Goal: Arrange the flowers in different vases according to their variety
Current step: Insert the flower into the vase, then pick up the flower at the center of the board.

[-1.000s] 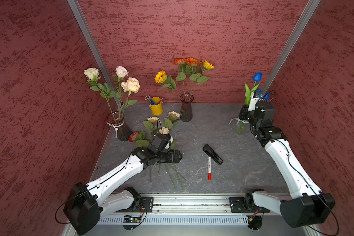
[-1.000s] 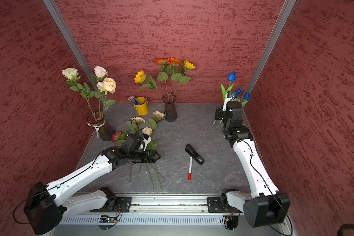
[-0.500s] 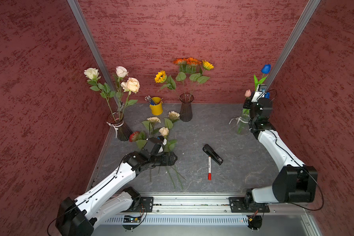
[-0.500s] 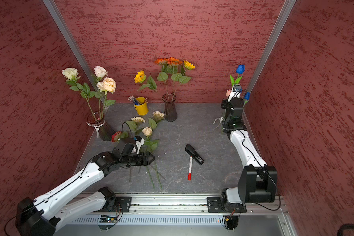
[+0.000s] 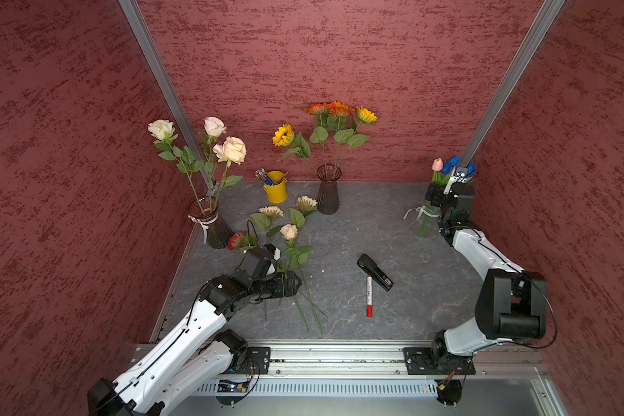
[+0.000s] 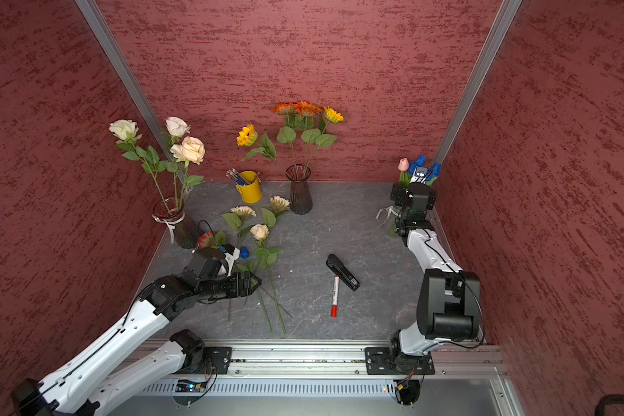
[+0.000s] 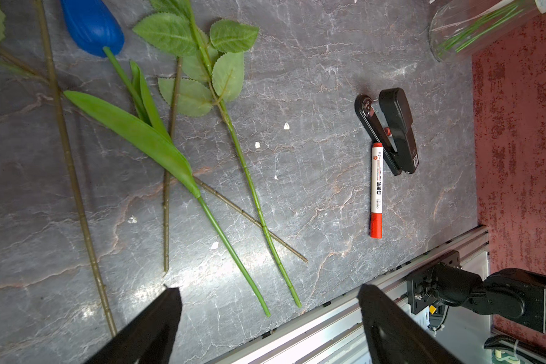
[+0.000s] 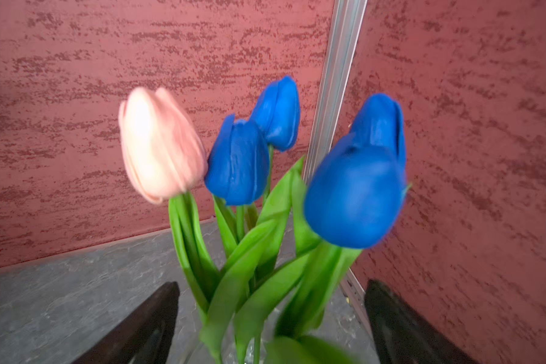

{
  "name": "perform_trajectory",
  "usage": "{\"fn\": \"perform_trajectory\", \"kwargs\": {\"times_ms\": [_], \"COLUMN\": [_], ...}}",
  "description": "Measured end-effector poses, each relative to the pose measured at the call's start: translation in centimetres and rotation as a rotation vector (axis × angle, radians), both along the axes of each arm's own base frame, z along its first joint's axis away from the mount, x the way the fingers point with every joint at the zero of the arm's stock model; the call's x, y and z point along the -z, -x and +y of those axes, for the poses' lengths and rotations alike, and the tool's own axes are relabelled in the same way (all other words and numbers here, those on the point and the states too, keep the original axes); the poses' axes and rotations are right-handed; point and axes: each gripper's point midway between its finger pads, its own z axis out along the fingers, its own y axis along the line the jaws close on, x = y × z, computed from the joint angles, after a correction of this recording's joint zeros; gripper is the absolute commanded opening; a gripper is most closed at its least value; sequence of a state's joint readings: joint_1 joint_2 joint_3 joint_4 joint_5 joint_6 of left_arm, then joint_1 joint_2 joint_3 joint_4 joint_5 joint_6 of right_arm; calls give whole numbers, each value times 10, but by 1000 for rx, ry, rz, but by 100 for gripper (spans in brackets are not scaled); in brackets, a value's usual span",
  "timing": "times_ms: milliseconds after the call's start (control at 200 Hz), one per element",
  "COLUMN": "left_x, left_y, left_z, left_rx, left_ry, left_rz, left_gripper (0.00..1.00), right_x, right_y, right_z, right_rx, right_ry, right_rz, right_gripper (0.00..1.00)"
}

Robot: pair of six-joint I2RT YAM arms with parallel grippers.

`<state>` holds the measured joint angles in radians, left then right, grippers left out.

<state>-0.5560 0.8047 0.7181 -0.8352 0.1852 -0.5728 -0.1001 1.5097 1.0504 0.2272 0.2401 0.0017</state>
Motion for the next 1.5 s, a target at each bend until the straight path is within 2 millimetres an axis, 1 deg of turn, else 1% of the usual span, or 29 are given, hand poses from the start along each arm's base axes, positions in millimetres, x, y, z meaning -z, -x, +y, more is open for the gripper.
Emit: {"fn": "perform_trajectory", "kwargs": {"times_ms": [65,155,245,351,451,491,581,681,766,902,947,1057,1137,1232,1282,1328,1398,1498], "left_x": [1,7,17,30,40,43,53,67,77,89,93,104,112,118,122,125,132,133], "left_y": [-1,-5,-8,-8,-7,-6,-3,0,3,5,4,0,0,-3,-3,-3,-3,-8], "left_z": [2,5,6,6,6,6,6,7,6,3,1,-1,-2,-6,-7,-8,-8,-9], "left_rx": [-15,-48,-70,-88,-100,-102,-119,-136,-140,-131,-128,-135,-142,-142,-147,-144,-156,-170], "left_ry": [4,9,6,13,15,15,1,-27,-54,-101,-109,-119,-133,-152,-166,-185,-214,-237], "left_rz": [11,50,106,175,232,251,304,377,420,446,447,447,455,449,447,443,446,431], "left_gripper": [93,93,93,90,86,84,77,66,60,58,57,52,48,40,33,30,27,23], "right_x": [-4,-20,-32,-32,-28,-25,-16,0,12,27,35,54,63,67,67,66,66,65], "right_y": [12,31,57,85,98,101,107,114,118,120,119,119,120,122,123,124,125,126], "right_z": [3,8,16,29,49,57,76,95,112,149,161,185,197,206,208,210,211,211], "right_rx": [-2,-9,-29,-64,-116,-138,-184,-222,-256,-336,-361,-404,-424,-441,-445,-446,-447,-446], "right_ry": [-28,-74,-123,-180,-224,-237,-265,-293,-312,-327,-331,-339,-342,-345,-347,-348,-351,-353], "right_rz": [11,-7,-43,-47,-19,-5,33,85,128,189,216,279,310,325,324,324,322,318], "right_gripper": [98,98,98,98,96,96,96,95,94,95,94,94,94,94,94,94,95,94]}}
